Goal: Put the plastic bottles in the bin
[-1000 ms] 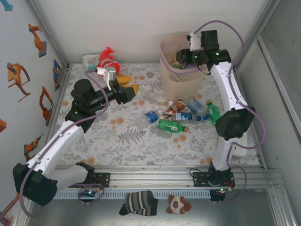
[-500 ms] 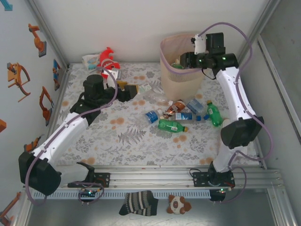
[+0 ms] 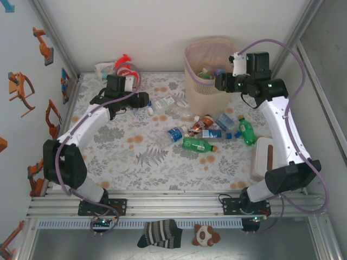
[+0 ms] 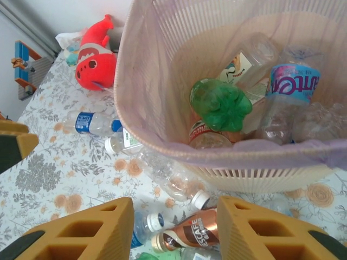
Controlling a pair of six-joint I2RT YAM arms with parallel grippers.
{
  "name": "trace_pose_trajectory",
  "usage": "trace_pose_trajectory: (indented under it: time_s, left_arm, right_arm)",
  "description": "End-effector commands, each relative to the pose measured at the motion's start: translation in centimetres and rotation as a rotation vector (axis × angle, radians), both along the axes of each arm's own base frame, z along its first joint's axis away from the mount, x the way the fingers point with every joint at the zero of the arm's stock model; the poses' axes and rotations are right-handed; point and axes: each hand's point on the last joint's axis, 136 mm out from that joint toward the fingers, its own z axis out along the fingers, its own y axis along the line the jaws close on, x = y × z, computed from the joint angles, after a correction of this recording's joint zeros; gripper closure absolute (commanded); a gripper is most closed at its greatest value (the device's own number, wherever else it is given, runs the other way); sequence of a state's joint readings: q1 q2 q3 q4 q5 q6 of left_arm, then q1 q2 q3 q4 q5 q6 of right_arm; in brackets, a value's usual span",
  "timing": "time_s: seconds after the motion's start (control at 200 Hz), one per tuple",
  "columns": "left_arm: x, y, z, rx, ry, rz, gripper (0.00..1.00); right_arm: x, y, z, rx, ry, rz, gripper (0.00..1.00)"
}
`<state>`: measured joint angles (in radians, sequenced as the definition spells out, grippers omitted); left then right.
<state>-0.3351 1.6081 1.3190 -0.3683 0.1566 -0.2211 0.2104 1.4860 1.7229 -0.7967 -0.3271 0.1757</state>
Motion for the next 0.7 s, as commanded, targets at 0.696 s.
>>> trace_pose_trajectory:
  time_s: [0.696]
  left_arm:
    - [8.4,2.5,-10.5,0.435,0.114,-0.371,0.05]
  right_arm:
    - [-4.3,-2.1,-0.1,-0.034,-0.013,-0.054,0.56]
